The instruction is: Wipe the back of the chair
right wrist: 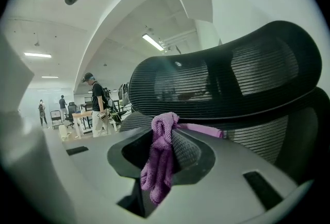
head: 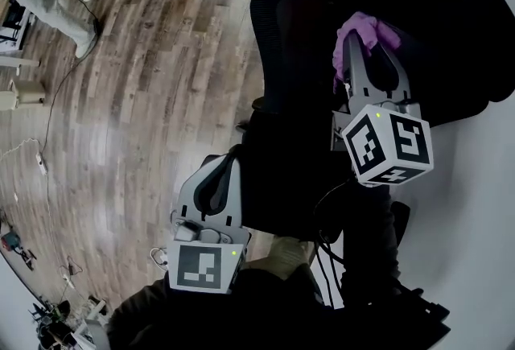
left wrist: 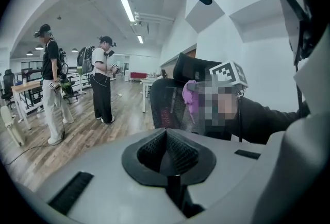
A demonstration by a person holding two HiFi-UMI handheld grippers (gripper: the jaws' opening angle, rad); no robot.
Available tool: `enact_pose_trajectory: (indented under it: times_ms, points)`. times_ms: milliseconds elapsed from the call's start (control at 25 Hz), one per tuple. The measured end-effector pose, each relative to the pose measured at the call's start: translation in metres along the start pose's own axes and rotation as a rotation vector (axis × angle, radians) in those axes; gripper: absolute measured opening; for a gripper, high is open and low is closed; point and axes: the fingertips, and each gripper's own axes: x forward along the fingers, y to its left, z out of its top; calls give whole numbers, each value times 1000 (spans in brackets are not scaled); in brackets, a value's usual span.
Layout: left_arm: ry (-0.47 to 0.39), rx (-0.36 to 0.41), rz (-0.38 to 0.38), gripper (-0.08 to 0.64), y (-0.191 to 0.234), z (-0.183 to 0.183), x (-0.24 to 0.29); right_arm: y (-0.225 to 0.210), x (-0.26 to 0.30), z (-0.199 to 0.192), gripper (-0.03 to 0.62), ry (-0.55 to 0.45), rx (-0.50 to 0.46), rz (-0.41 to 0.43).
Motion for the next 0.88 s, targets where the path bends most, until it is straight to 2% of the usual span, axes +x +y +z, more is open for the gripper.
enact_pose_trajectory:
  times_ms: [760,880]
  points:
    - [-16,-86,113,6,83,-21,-39,130,55,-24,90,31,-34,184]
    - [-31,-78,121,6,98,-25,-50,159,59,-30,89,37,-46,218]
